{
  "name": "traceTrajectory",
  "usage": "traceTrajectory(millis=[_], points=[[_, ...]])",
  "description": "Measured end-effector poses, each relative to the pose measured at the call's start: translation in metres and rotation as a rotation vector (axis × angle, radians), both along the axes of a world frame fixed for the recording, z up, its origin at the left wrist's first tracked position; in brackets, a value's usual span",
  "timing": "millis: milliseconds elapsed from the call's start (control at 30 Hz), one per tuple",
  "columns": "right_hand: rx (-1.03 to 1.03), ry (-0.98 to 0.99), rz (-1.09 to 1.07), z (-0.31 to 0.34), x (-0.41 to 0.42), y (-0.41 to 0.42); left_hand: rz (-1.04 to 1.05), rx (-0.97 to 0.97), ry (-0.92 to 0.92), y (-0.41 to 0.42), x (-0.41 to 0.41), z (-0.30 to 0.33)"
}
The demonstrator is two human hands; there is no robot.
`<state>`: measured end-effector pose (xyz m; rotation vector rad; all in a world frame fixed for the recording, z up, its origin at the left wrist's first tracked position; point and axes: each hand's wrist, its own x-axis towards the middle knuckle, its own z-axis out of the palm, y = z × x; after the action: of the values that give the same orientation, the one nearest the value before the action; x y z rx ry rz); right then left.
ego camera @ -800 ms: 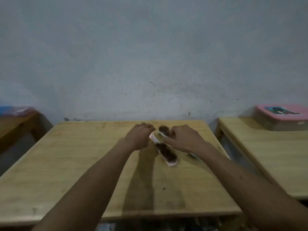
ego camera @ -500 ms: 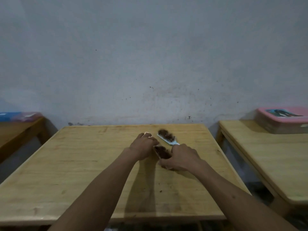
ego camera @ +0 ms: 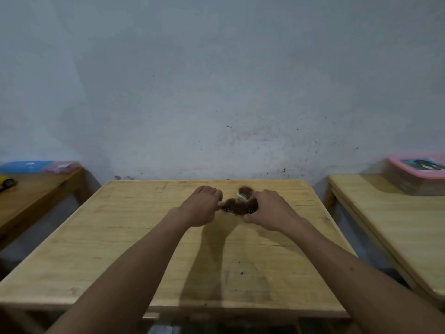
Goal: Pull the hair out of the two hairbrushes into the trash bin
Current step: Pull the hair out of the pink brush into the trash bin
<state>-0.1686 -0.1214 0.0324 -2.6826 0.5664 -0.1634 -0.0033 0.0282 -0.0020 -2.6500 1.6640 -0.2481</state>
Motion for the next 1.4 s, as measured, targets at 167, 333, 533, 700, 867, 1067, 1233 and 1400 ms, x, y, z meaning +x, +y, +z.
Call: traceTrajectory(millis=[167, 333, 533, 700, 867, 1067, 1233, 1400], points=[[-0.027, -0.082, 0.107, 0.023, 0.018, 0.022, 0.113, -0.070, 0.199, 0.050, -0.005, 0.027], [-0.012, -0.116, 0.260, 0.035, 0.045, 0.058, 0.222, -0.210, 0.320, 0.114, -0.014, 0.037], [0.060, -0.187, 0.479, 0.036, 0.076, 0.127, 0.398, -0.416, 0.797, 0.194, -0.038, 0.044], [0.154, -0.197, 0.700, 0.025, 0.094, 0.198, 0.513, -0.583, 0.976, 0.258, -0.055, 0.032], [0.183, -0.228, 0.869, 0.008, 0.101, 0.263, 0.626, -0.748, 0.928, 0.310, -0.080, 0.013], [0.423, -0.131, 0.911, -0.012, 0.098, 0.312, 0.742, -0.931, 0.846, 0.358, -0.113, -0.013], [0.606, -0.132, 0.867, -0.040, 0.088, 0.346, 0.850, -1.018, 0.806, 0.380, -0.148, -0.036], [0.624, -0.121, 0.893, -0.073, 0.065, 0.363, 0.984, -1.060, 0.819, 0.390, -0.182, -0.073]])
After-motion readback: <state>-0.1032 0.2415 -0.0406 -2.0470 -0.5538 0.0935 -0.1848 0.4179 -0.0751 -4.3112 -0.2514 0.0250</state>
